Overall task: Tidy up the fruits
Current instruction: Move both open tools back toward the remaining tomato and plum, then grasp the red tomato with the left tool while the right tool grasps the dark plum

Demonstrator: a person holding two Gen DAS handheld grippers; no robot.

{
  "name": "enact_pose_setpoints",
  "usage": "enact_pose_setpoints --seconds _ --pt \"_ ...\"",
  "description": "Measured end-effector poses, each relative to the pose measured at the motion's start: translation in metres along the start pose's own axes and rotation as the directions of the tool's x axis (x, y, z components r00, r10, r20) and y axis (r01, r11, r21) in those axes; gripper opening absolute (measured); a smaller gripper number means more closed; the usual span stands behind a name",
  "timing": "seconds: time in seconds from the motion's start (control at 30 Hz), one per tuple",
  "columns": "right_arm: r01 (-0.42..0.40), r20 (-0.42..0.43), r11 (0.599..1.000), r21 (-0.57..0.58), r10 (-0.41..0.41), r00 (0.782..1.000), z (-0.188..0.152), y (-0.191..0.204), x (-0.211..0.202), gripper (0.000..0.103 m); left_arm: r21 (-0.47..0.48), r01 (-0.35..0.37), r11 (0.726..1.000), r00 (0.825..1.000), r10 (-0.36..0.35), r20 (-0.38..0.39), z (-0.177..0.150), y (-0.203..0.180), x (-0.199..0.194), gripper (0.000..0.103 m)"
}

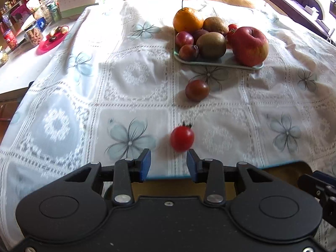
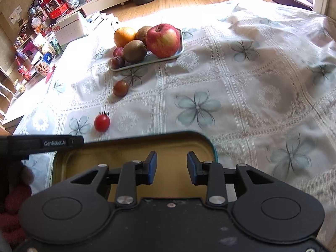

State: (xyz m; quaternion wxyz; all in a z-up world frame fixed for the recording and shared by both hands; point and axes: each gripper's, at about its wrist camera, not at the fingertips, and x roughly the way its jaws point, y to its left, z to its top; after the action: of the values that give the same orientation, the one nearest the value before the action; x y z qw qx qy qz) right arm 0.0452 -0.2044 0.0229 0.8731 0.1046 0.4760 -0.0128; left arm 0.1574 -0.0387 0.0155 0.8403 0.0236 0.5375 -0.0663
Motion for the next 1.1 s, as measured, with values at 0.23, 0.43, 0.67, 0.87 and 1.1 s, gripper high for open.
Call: enact_pose_setpoints --seconds 0.23,0.43,0.67,0.87,1.1 --pt "0.006 0.005 1.0 0.004 -0.006 1.0 0.03 0.0 0.016 0.035 -0.017 0.043 0.999 0.998 -0.044 -0.05 0.015 -0.002 0.033 0.047" --pt "0.02 -0.004 1.0 0.0 -0.02 1.0 0.044 0.003 0.032 0.035 -0.012 0.029 0.999 0.998 -0.03 -0.063 0.017 -0.008 0.049 0.048" --pt "0.017 -0.024 1.0 0.007 -0.017 1.0 0.055 0.009 0.047 0.035 -0.028 0.031 0.999 0.996 -0.034 -0.087 0.02 -0.007 0.063 0.043" --pt "0.024 -0.038 1.0 -0.003 -0.024 0.999 0.068 0.022 0.06 0.035 -0.076 0.006 0.997 0.998 -0.011 -0.068 0.019 0.017 0.046 0.042" --pt "-0.003 -0.064 1.0 0.029 0.005 0.998 0.094 0.053 0.092 0.035 -0.077 -0.037 0.996 0.998 0.033 -0.049 0.013 0.046 0.023 0.042"
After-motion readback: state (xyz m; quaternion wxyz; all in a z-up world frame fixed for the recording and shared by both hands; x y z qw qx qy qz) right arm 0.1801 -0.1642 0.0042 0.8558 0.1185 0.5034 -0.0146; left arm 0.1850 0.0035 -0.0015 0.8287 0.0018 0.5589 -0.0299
